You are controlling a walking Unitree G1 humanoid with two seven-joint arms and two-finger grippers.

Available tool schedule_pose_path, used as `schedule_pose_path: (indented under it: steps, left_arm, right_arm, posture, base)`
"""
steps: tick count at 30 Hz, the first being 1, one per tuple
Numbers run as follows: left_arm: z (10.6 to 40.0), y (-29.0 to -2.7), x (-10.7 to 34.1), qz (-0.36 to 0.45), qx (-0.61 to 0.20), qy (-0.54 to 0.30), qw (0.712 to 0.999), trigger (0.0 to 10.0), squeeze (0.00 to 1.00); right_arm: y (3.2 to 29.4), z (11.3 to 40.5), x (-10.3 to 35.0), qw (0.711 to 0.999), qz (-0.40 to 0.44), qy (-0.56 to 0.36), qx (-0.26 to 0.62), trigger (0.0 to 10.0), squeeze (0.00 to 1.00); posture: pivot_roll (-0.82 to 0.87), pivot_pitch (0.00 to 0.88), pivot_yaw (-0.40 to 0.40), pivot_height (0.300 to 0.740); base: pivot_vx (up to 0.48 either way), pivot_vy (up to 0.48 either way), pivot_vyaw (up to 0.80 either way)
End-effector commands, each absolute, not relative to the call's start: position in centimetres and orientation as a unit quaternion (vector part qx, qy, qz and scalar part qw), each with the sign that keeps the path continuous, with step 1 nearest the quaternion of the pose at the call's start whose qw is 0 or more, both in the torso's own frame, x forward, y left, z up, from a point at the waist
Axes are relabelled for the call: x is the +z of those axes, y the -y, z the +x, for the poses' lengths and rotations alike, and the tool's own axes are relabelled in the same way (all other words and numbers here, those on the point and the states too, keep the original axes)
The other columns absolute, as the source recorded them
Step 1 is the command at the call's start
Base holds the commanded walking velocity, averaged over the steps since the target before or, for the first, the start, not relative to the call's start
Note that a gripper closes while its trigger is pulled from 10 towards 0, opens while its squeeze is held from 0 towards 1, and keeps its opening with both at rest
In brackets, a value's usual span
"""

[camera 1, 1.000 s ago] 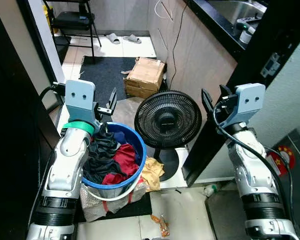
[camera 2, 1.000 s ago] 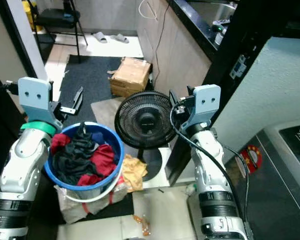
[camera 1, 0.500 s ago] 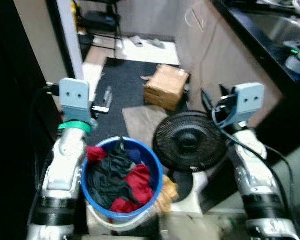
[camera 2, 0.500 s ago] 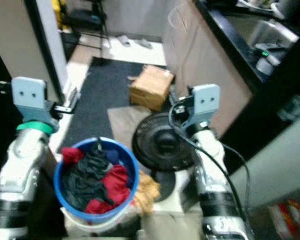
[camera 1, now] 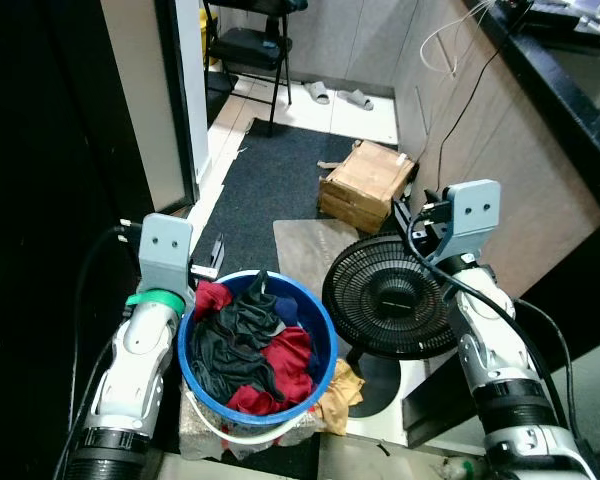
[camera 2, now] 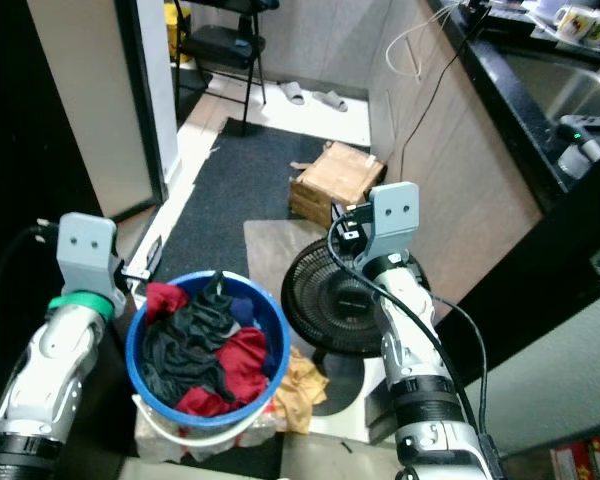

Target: Clothes washing

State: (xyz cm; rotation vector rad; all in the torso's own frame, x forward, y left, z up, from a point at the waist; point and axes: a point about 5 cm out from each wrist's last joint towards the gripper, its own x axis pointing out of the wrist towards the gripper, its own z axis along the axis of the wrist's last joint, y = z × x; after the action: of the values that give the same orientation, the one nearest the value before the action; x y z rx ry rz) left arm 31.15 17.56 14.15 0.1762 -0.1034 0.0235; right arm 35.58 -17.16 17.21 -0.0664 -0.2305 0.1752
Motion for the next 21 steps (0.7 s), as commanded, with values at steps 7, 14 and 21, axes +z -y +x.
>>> schedule_pose_path:
  steps: [7, 14, 21]
  left_arm:
    - [29.7, -18.6, 10.6, 0.125, 0.021, -0.001, 0.992, 10.0, 0.00]
    - [30.0, -18.2, 10.7, 0.107, 0.023, 0.003, 0.994, 10.0, 0.00]
    - [31.9, -17.4, 13.6, 0.096, 0.006, 0.048, 0.994, 10.0, 0.00]
  right_arm:
    - [17.6, 35.6, 15.5, 0.993, -0.038, 0.085, 0.071, 10.0, 0.00]
    - [16.6, 35.5, 15.4, 0.992, -0.023, 0.095, 0.077, 10.0, 0.00]
    - [16.4, 35.9, 16.3, 0.991, -0.013, 0.117, 0.070, 10.0, 0.00]
  posture:
    - [0.06, 0.071, -0.090, 0.740]
    - [0.03, 0.055, -0.057, 0.740]
    - [0.02, 0.043, -0.008, 0.740]
  base:
    - [0.000, 0.000, 0.00]
    - [0.000, 0.000, 0.00]
    - [0.000, 0.000, 0.00]
